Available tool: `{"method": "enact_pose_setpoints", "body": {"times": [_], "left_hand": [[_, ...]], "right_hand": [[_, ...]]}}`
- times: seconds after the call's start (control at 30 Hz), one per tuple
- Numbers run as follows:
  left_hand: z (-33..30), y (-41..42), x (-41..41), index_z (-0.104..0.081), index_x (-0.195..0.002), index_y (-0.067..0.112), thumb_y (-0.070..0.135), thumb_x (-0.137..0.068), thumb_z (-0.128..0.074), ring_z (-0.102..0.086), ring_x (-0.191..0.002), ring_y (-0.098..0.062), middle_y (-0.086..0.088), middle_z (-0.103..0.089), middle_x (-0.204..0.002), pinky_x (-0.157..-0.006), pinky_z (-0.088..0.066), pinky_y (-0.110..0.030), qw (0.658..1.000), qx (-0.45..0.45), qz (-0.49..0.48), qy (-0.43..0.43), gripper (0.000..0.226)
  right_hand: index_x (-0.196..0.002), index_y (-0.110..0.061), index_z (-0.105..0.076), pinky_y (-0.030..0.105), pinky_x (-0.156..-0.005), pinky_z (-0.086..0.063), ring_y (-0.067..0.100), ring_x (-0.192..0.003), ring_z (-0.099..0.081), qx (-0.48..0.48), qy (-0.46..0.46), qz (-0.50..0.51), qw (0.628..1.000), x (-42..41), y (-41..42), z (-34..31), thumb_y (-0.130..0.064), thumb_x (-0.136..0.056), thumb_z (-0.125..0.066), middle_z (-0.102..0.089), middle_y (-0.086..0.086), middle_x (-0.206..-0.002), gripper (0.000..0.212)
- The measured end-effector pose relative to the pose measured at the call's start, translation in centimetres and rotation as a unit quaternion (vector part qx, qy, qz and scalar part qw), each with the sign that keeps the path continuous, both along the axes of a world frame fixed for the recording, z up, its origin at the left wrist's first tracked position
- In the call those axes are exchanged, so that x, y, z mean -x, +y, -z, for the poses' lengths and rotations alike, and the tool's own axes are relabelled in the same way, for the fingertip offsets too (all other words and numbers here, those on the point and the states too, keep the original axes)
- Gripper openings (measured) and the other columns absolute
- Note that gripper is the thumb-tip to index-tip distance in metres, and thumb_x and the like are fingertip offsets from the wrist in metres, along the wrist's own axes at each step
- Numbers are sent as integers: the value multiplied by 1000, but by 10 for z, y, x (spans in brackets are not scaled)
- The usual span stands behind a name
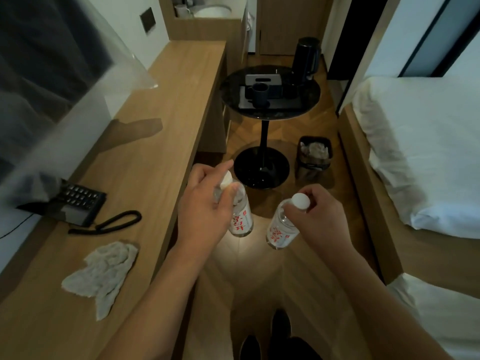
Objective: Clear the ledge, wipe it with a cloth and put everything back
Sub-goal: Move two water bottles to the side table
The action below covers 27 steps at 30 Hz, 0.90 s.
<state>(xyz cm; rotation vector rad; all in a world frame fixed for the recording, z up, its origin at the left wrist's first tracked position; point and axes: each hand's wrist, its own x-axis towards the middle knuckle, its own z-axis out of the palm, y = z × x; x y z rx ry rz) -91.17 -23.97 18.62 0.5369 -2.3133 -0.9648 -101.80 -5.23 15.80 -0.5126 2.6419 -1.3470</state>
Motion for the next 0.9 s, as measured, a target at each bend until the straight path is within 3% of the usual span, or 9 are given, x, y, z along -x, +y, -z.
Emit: {"method": "enact_pose_setpoints", "body": {"times": [0.27,0.53,0.77,0.9], "left_hand": [[24,-34,123,-58,-137,30,34,-98,-60,-51,-100,7,17,-41,-104,-82,-57,-29,999,0,-38,-38,39],[7,-66,265,-61,-135,21,29,-97,-64,-52,-99,1,8,-45,-106,-69,-49,-12,998,49,-43,6,39],[12,-106,350,-60,-135,24,41,-94,-57,-54,-98,-4,8,-45,-106,-71,-61,-33,999,25,-44,11,45],[22,-148,402,-61,-134,23,40,-93,-57,-53,-93,-3,9,-45,-103,-68,-57,-30,998,26,-49,5,44]], "right_hand": [[-102,-28,-55,18,-67,-51,-1,-81,-61,-1,-30,-37,999,132,-41,28,-32,-83,-76,-61,-17,-89,29],[-101,-23,-56,16,-64,-49,-2,-80,-59,6,-2,-62,998,276,-82,6,-32,-83,-76,-59,-17,-88,28],[-98,-26,-54,19,-62,-45,1,-79,-57,2,-13,-41,999,367,-124,0,-33,-83,-75,-58,-16,-86,27],[-95,-26,-54,21,-61,-46,2,-79,-59,-6,-32,-40,999,417,-162,9,-31,-82,-75,-60,-13,-85,25]]}}
